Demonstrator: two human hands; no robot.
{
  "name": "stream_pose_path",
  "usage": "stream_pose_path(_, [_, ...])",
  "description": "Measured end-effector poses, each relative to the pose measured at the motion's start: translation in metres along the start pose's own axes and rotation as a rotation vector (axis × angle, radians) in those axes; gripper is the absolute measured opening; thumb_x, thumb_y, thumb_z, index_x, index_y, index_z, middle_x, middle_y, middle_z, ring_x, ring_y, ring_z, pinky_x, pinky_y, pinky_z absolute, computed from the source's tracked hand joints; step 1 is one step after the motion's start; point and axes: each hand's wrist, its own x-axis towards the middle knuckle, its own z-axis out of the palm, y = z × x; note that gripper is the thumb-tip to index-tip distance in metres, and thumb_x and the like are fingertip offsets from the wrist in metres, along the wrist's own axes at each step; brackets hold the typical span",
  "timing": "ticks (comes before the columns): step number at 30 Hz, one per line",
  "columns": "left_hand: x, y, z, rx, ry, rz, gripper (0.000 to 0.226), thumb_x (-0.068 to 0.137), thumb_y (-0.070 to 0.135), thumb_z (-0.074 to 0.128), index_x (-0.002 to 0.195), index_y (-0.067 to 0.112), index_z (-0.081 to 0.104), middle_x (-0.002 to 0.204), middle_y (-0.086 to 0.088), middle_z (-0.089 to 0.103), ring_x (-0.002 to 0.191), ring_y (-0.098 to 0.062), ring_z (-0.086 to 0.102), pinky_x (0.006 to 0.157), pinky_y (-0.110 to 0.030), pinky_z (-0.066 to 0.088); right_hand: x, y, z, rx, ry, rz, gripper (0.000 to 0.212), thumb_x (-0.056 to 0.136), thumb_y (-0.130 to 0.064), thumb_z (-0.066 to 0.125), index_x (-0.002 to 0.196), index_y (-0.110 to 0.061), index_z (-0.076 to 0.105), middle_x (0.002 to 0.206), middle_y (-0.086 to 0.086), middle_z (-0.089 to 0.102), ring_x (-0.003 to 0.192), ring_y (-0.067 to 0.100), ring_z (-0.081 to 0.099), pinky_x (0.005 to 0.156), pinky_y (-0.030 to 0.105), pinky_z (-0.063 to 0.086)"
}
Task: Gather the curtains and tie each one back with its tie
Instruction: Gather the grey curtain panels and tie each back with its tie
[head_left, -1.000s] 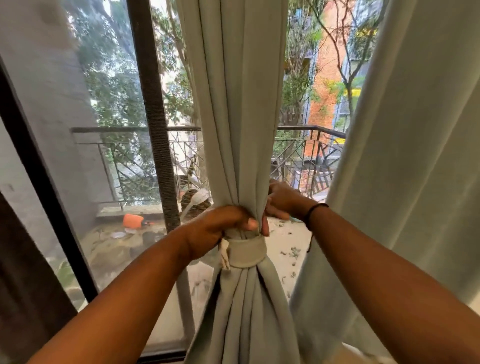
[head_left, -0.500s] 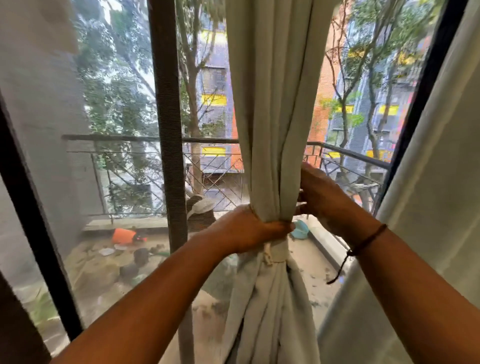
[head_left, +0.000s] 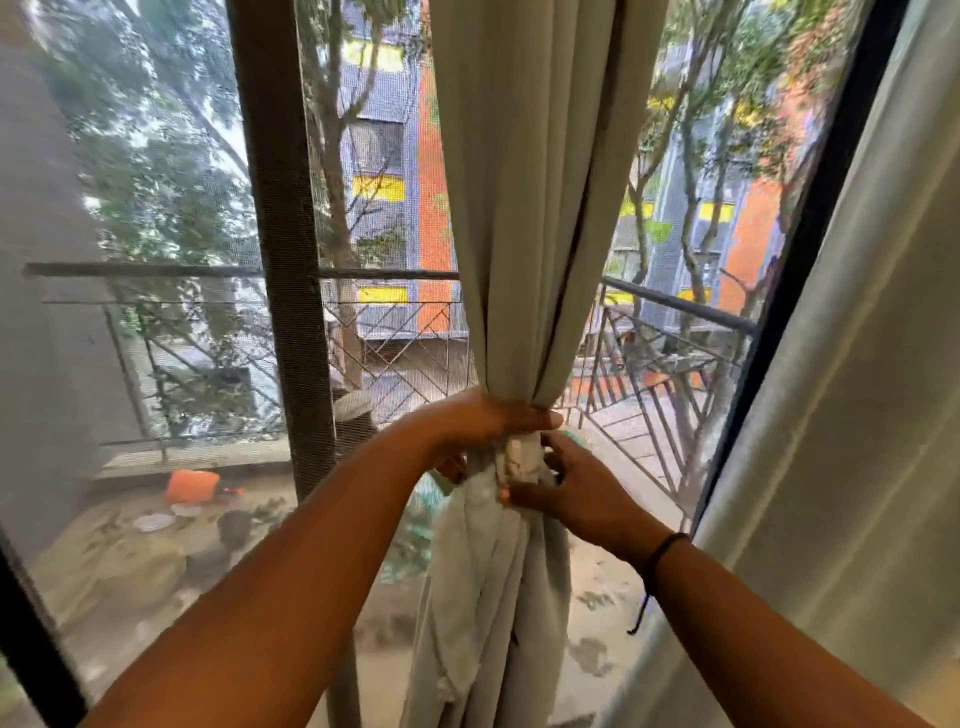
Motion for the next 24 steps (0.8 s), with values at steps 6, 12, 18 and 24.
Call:
stream_pose_path(6, [0.007, -0.009, 0.008, 0.047, -0.053, -0.242, 0.053, 0.066, 0.068, 0.070, 0.085, 0.019, 0.061, 0.058, -0.002, 0.045, 0.040, -0.012, 0.033, 0.044, -0.017, 0.033, 0.015, 0.016, -0.004, -0.188, 0.146, -0.072, 0.062, 0.069, -0.048, 0.065, 0.124, -0.027, 0.044, 0.111, -0.002, 0.064, 0.100, 0.022, 0.062, 0.082, 0.043, 0.051])
stream_pose_path(12, [0.008, -0.024, 0.023, 0.046, 0.245, -0.229, 0.017, 0.091, 0.022, 0.059, 0.082, 0.010, 0.067, 0.061, -0.002, 0.051, 0.037, -0.007, 0.043, 0.040, -0.019, 0.035, 0.033, 0.031, -0.030, -0.264, 0.096, 0.002, 0.069, 0.072, -0.060, 0.050, 0.128, -0.025, 0.028, 0.119, 0.004, 0.062, 0.104, 0.030, 0.061, 0.083, 0.043, 0.050])
stream_pose_path(18, [0.008, -0.017, 0.068, 0.431, 0.429, -0.109, 0.041, 0.093, 0.041, 0.036, 0.081, 0.021, 0.070, 0.094, -0.002, 0.065, 0.094, -0.016, 0.060, 0.078, -0.023, 0.043, 0.042, 0.034, -0.029, -0.369, 0.092, 0.004, 0.051, 0.087, -0.048, 0.053, 0.123, -0.023, 0.027, 0.118, 0.008, 0.061, 0.099, 0.033, 0.062, 0.075, 0.038, 0.047])
stream_pose_path(24, [0.020, -0.016, 0.107, 0.448, 0.711, -0.062, 0.049, 0.083, 0.062, 0.034, 0.109, 0.036, 0.067, 0.160, 0.004, 0.003, 0.146, -0.019, -0.010, 0.117, -0.042, -0.002, 0.030, 0.039, -0.026, -0.372, -0.040, -0.074, 0.043, 0.090, -0.038, 0.048, 0.125, -0.028, 0.026, 0.118, 0.009, 0.058, 0.096, 0.036, 0.062, 0.074, 0.038, 0.048])
